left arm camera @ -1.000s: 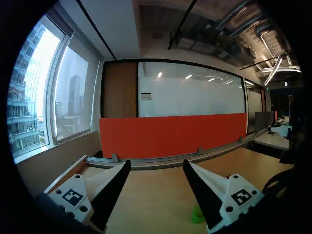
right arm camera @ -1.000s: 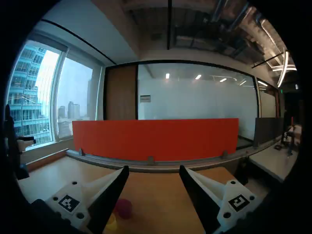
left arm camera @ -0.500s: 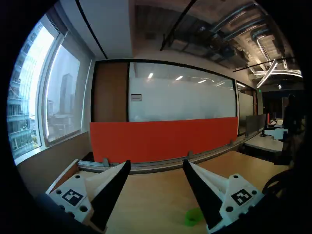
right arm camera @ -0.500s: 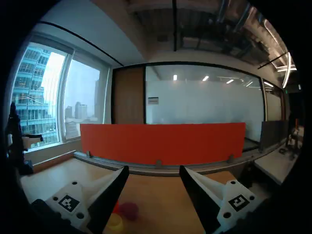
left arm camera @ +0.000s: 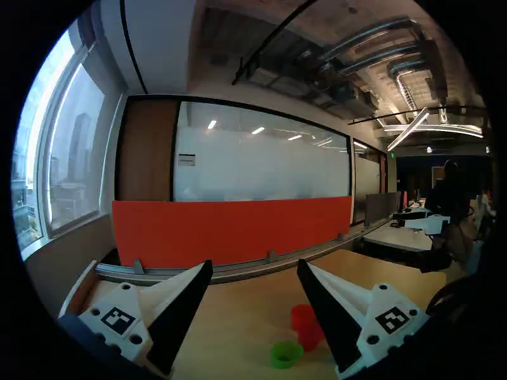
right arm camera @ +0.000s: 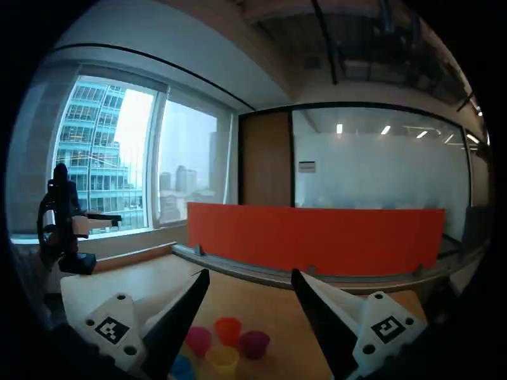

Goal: Pour water

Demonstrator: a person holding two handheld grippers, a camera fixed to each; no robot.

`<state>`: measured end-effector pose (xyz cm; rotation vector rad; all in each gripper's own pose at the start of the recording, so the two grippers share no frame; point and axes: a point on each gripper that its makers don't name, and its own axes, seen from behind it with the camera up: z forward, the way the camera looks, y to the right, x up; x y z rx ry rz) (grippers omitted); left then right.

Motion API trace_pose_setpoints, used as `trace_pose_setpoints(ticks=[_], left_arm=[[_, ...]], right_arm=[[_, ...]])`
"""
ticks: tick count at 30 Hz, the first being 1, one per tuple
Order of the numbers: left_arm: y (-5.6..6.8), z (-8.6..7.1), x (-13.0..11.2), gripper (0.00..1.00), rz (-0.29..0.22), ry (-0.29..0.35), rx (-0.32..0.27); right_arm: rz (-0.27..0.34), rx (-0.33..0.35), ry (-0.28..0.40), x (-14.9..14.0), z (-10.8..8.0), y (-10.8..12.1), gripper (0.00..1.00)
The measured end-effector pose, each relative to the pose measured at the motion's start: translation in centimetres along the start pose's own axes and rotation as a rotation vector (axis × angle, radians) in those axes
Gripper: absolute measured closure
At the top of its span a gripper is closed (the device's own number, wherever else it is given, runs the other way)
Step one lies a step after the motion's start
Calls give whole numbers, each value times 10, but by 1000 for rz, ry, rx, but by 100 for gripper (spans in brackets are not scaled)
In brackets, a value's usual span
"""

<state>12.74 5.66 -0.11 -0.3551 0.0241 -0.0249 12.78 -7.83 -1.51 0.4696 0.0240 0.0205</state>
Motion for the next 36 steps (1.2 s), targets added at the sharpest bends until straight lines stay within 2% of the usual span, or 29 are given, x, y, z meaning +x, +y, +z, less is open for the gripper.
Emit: trace_pose_setpoints(ticks=[6, 12, 18, 28, 36], left_arm=[[9, -1, 0, 1, 7, -3, -42], [16, -4, -8, 1, 31, -21, -75], [25, -5, -18, 1, 16, -46, -122], [27, -3, -42, 1, 18, -90, -156], [26, -2, -73, 1, 36, -146, -162]], right_arm=[[-2, 94, 12, 7, 1, -26, 0], [-29, 158, -17, 2, 1, -47, 0], [-49, 227, -60, -9, 0, -65, 0], [-103, 307, -149, -48, -5, -80, 0], [-111, 358, -211, -82, -10, -88, 0]])
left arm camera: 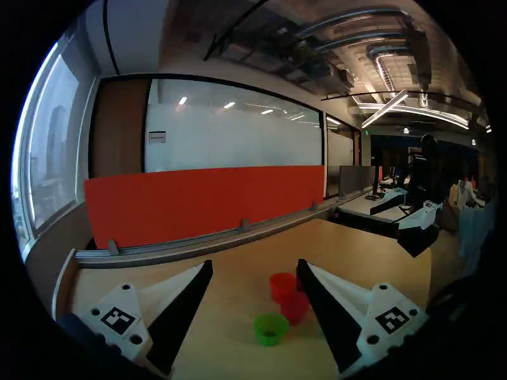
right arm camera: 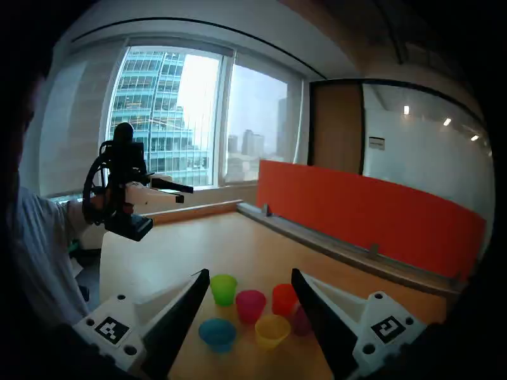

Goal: Pour water

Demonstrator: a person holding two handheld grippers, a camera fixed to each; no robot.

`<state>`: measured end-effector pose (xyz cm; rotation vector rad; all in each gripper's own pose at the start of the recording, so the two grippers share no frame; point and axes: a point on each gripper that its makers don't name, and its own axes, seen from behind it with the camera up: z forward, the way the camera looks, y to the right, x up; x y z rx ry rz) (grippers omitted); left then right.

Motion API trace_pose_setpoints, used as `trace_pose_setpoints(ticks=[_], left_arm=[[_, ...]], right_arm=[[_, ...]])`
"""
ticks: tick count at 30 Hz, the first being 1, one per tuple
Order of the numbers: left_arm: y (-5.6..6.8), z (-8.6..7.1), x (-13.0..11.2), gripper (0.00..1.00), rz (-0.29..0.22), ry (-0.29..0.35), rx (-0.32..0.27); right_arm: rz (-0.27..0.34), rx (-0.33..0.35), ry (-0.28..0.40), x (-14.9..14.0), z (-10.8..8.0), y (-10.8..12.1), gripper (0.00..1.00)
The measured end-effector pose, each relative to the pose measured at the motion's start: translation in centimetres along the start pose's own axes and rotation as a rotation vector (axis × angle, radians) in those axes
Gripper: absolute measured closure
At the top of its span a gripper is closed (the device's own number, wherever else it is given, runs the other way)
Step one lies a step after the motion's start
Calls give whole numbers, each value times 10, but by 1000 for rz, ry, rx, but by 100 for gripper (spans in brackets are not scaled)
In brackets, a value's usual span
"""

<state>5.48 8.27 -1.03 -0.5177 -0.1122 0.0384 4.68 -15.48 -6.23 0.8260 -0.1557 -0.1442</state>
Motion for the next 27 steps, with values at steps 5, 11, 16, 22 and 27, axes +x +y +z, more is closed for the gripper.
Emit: trace_pose_setpoints(ticks=[5, 11, 16, 22, 27], left_arm=[[2, 3, -14, 1, 4, -23, -14], [3, 7, -30, 1, 11, -53, -35], [5, 10, -40, 1, 29, -80, -51], [9, 15, -53, 0, 50, -108, -81], [14, 18, -68, 0, 65, -139, -106]], right_arm=[[-13, 26, -27, -14, 4, -5, 0], [-29, 56, -57, -26, 8, -10, 0], [-43, 70, -80, -33, 10, -13, 0], [-57, 91, -121, -52, 15, -17, 0], [-71, 117, -154, -70, 20, -23, 0]])
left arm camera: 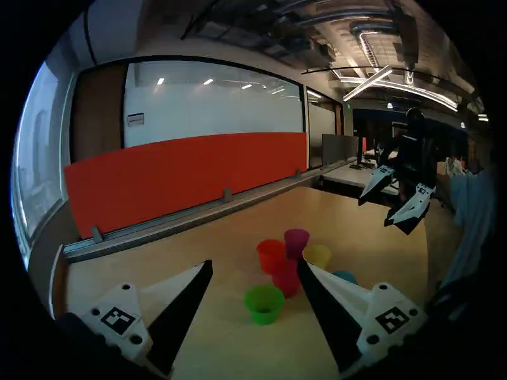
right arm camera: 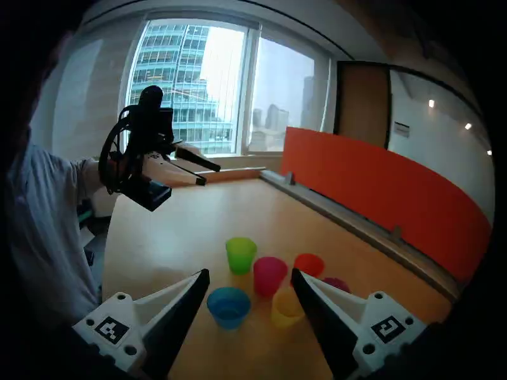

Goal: Pour water

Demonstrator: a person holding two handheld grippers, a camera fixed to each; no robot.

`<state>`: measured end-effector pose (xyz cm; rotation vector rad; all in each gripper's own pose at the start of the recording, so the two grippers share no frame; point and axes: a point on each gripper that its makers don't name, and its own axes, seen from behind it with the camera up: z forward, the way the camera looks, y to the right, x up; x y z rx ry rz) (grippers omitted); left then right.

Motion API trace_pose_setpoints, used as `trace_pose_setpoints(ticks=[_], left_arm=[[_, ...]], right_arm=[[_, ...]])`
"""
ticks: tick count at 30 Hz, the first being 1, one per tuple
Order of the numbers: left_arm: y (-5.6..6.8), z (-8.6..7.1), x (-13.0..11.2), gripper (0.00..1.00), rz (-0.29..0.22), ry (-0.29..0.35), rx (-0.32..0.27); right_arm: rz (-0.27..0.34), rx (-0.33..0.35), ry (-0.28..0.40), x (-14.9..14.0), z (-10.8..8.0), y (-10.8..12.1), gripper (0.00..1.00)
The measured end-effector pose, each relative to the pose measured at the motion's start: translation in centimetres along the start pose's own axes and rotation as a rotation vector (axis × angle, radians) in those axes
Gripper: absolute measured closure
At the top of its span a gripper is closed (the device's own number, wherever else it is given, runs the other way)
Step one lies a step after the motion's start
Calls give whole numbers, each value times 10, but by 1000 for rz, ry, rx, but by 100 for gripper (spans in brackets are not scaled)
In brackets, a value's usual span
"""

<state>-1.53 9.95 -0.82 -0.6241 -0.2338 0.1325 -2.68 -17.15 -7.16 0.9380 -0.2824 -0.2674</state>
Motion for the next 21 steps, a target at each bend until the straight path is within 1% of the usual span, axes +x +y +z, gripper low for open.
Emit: trace_pose_setpoints(ticks=[8, 12, 18, 21], left_arm=[[12, 10, -23, 0, 27, -53, -41], [16, 16, -36, 0, 21, -83, -61], [19, 24, -57, 0, 22, -126, -75], [21, 29, -67, 0, 14, -146, -87]], right_arm=[[-22, 33, -72, -34, 17, -6, 0], [-28, 52, -100, -48, 26, -10, 0], [-27, 81, -136, -68, 37, -16, 0], [-29, 90, -157, -78, 41, -18, 0]])
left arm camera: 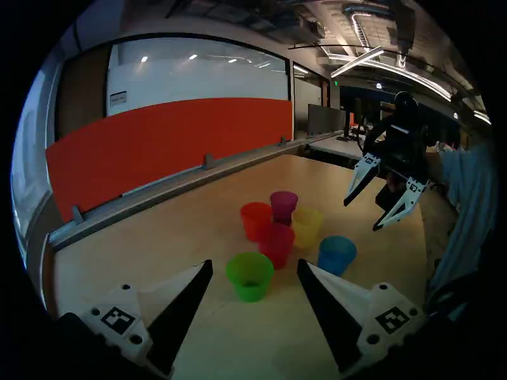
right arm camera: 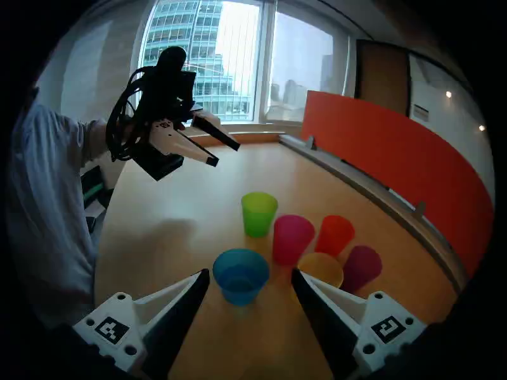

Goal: Pour water

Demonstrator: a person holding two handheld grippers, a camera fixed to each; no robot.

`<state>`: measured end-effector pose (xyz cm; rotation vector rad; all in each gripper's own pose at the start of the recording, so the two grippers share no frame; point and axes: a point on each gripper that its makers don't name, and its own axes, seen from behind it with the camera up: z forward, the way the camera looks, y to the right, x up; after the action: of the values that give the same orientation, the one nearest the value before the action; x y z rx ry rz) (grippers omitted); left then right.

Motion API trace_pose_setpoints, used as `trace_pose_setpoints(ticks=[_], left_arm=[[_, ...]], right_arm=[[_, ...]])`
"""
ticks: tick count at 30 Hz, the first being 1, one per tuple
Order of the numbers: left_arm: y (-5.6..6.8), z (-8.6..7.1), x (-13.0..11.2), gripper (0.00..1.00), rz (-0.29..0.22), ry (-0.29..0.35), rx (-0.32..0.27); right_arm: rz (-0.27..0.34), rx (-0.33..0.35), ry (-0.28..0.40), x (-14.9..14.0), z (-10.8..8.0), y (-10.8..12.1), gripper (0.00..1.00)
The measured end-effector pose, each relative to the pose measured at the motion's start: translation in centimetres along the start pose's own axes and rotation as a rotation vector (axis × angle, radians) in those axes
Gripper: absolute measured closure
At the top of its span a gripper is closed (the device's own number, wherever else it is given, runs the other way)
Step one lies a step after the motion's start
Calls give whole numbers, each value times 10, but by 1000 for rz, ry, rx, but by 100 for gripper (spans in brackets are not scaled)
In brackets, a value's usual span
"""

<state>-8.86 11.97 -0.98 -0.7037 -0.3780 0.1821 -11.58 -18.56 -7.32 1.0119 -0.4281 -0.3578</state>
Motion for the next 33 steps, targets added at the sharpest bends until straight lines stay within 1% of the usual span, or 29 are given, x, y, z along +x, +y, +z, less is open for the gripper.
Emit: trace_pose_setpoints(ticks=[6, 15, 21, 27, 33], left_arm=[[-2, 12, -15, 0, -11, -33, -6], [0, 19, -32, 0, -8, -75, -20], [1, 23, -39, 0, -2, -96, -26], [-1, 27, -46, 0, -8, -109, -25], [-2, 30, -51, 0, -11, -119, -27]], right_arm=[[-7, 9, -35, -18, 11, -2, 0], [-12, 16, -71, -37, 28, -4, 0], [-11, 27, -77, -42, 40, -5, 0], [-3, 34, -72, -43, 56, -6, 0], [3, 55, -69, -41, 70, -10, 0]])
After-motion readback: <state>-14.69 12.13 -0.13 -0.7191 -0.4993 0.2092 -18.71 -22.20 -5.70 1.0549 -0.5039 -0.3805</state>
